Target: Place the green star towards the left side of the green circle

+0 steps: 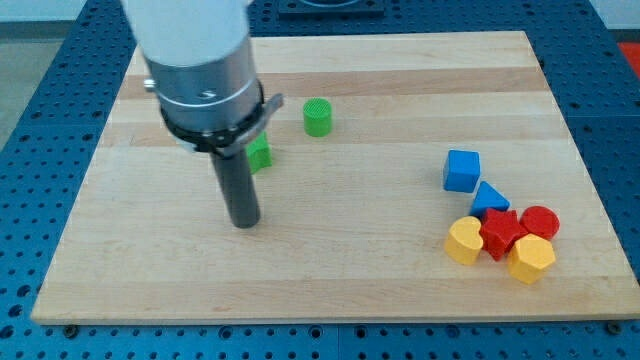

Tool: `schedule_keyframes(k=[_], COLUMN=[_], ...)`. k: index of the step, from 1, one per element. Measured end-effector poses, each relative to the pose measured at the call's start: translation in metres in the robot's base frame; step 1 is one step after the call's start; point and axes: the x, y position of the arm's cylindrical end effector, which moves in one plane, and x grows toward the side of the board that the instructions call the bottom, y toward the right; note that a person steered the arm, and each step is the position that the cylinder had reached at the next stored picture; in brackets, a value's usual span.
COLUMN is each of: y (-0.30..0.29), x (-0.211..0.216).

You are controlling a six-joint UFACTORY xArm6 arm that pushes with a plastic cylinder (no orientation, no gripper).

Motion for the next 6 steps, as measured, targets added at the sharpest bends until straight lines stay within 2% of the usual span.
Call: schedule_keyframes(k=[1,3,6], y=[-0.006,0.009,0.021], x=[-0.054,-0.079,-0.089])
